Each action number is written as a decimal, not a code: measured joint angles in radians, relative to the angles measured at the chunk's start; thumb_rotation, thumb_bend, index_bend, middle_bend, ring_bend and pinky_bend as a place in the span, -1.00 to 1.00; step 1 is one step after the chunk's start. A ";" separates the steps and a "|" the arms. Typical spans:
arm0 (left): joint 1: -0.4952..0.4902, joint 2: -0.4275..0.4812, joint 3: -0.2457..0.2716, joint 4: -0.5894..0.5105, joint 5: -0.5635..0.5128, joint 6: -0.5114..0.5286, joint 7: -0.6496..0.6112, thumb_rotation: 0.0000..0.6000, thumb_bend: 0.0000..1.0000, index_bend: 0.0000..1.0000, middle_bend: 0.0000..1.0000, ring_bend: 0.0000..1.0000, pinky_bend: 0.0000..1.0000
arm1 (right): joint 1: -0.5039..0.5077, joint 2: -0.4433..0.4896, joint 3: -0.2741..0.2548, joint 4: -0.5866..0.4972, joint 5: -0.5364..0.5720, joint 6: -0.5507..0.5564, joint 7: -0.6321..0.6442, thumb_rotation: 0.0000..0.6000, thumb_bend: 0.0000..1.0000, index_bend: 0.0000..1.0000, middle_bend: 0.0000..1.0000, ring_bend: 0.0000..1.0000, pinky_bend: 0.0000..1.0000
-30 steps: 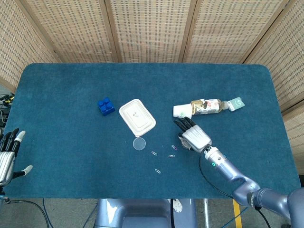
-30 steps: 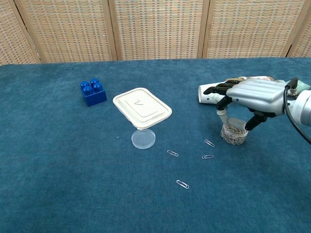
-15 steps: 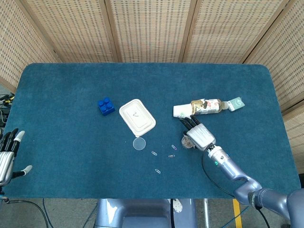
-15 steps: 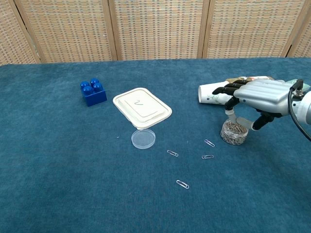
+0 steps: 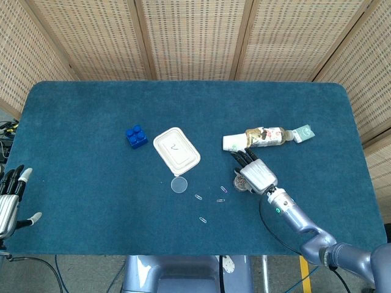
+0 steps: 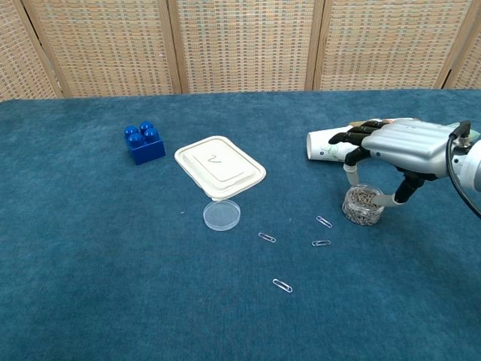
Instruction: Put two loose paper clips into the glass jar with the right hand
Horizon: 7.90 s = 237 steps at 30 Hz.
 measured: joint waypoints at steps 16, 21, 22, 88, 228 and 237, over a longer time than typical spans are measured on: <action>0.000 0.003 0.000 -0.002 0.001 0.002 -0.004 1.00 -1.00 -1.00 -1.00 -1.00 -1.00 | -0.005 0.063 0.027 -0.146 -0.031 0.080 0.033 1.00 -0.45 -0.15 -0.93 -1.00 -1.00; 0.000 0.001 0.001 -0.002 0.004 0.003 0.002 1.00 -1.00 -1.00 -1.00 -1.00 -1.00 | -0.006 0.082 -0.007 -0.236 -0.050 0.053 0.058 1.00 -0.45 -0.15 -0.93 -1.00 -1.00; 0.000 0.000 0.001 -0.003 0.004 0.003 0.003 1.00 -1.00 -1.00 -1.00 -1.00 -1.00 | -0.005 0.083 -0.017 -0.263 -0.050 0.035 0.060 1.00 -0.45 -0.15 -0.93 -1.00 -1.00; -0.009 -0.002 -0.001 0.008 -0.014 -0.015 -0.004 1.00 -1.00 -1.00 -1.00 -1.00 -1.00 | 0.033 -0.054 -0.039 -0.314 0.087 -0.099 -0.140 1.00 -0.01 0.08 -0.93 -1.00 -1.00; -0.011 0.003 -0.003 0.007 -0.017 -0.017 -0.016 1.00 -1.00 -1.00 -1.00 -1.00 -1.00 | 0.039 0.002 0.060 -0.196 0.227 -0.053 -0.227 1.00 0.19 0.31 -0.92 -1.00 -1.00; -0.011 0.004 -0.002 0.006 -0.016 -0.017 -0.019 1.00 -1.00 -1.00 -1.00 -1.00 -1.00 | 0.036 0.000 0.045 -0.169 0.240 -0.062 -0.247 1.00 0.19 0.31 -0.92 -1.00 -1.00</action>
